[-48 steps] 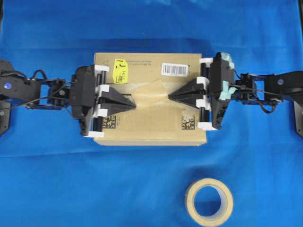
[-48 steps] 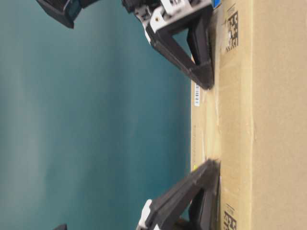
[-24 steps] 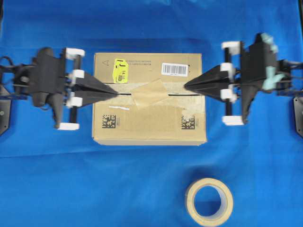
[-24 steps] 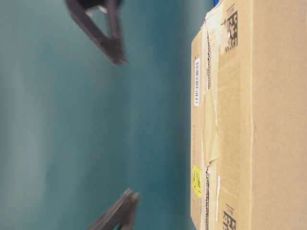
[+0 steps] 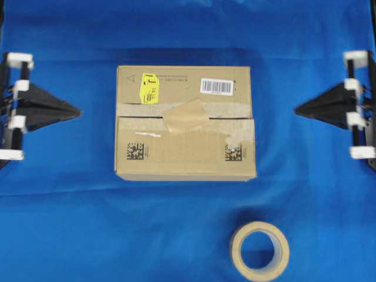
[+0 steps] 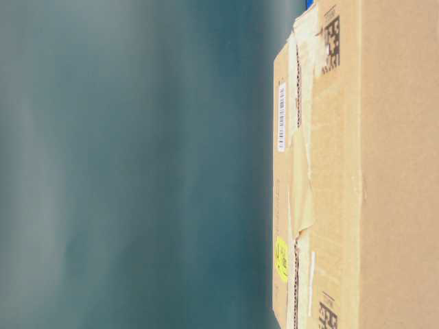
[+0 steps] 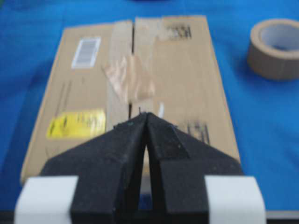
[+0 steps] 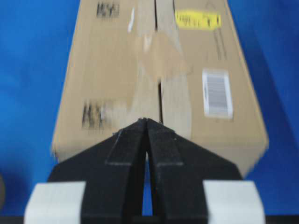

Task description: Apply tape along the seams of the closed cardboard box to seal it securely.

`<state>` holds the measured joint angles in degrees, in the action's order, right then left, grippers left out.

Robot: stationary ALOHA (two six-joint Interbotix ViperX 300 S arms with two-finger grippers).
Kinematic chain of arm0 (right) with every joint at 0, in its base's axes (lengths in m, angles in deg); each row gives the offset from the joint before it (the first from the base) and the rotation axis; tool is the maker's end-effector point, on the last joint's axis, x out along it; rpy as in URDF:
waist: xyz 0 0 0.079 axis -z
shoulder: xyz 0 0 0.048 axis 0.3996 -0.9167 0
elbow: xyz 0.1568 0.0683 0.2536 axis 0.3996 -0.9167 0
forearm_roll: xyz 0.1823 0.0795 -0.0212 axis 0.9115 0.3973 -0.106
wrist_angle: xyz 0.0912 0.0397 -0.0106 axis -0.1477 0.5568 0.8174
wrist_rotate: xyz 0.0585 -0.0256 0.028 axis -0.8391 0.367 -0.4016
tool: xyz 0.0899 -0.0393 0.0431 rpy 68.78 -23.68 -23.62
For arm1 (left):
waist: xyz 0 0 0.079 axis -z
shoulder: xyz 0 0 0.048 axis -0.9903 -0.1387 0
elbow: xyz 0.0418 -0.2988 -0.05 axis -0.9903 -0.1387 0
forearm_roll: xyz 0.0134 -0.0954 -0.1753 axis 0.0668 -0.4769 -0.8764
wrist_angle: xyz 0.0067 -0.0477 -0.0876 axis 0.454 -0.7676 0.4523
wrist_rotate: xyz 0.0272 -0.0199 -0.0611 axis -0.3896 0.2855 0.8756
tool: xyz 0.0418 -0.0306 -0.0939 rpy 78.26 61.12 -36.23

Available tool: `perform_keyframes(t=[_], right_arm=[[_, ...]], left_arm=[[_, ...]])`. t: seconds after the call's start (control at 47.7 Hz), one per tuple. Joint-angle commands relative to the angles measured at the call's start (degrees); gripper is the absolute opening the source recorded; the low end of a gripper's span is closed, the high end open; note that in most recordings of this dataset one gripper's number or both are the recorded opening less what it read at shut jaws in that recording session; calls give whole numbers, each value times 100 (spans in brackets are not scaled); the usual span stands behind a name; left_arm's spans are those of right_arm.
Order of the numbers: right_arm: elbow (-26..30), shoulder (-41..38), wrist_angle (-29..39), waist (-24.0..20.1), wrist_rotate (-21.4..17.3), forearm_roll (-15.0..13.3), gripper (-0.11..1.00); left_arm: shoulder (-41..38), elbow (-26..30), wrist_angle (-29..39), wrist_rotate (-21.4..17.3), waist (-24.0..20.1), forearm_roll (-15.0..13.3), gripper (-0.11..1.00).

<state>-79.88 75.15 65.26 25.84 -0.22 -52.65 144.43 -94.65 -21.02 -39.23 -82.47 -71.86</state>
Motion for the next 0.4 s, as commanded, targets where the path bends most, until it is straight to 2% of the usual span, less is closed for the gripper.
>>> perform_keyframes(t=[0.0, 0.209, 0.377], right_arm=[[-220, 316, 114, -9, 0, -9, 0], [-888, 721, 114, -9, 0, -9, 0], [-976, 598, 70, -9, -9, -9, 0]], left_arm=[[378, -114, 211, 9, -9, -9, 0], [940, -642, 765, 9, -9, -9, 0], [967, -826, 773, 26, -9, -9, 0]])
